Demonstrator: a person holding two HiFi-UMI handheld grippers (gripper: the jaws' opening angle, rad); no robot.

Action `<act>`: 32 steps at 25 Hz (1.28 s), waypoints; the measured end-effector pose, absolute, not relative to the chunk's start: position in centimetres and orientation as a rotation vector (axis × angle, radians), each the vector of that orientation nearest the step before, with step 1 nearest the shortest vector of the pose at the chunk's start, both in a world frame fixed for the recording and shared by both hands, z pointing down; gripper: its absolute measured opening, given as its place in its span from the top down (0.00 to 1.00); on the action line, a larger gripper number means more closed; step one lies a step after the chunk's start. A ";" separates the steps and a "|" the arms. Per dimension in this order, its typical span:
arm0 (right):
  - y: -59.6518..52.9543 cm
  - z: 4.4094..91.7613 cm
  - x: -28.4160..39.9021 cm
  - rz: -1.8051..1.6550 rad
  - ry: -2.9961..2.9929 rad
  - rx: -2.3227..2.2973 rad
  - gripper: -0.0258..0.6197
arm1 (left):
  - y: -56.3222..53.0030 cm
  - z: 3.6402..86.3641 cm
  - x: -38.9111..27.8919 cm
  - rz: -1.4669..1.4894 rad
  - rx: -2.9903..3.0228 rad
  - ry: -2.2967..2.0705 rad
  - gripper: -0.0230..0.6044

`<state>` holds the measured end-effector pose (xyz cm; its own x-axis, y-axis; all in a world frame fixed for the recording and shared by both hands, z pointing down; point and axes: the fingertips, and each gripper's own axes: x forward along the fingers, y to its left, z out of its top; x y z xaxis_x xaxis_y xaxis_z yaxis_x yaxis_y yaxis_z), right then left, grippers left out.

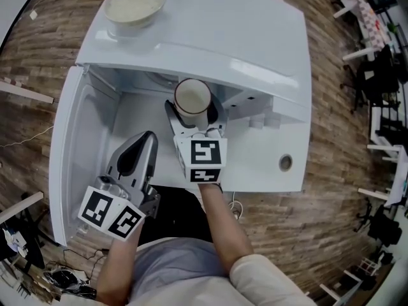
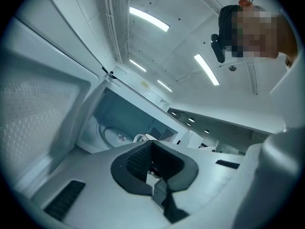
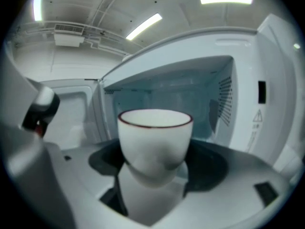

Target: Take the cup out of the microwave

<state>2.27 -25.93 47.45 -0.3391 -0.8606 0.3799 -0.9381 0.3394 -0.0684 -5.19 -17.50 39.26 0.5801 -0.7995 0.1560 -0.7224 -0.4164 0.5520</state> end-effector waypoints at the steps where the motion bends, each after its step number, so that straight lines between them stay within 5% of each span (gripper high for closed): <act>1: -25.8 47.4 2.3 0.402 -2.333 1.606 0.36 | -17.5 39.2 -5.2 -0.175 2.236 -1.208 0.95; 32: -17.3 40.9 3.1 0.355 -2.441 1.477 0.36 | -15.0 36.7 -3.9 -0.126 2.324 -1.210 0.95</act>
<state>3.07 -17.28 40.90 -0.4461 -0.8245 0.3481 -0.8895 0.4515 -0.0706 -3.92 -15.00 36.71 0.5979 -0.7876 0.1493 -0.7400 -0.4706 0.4806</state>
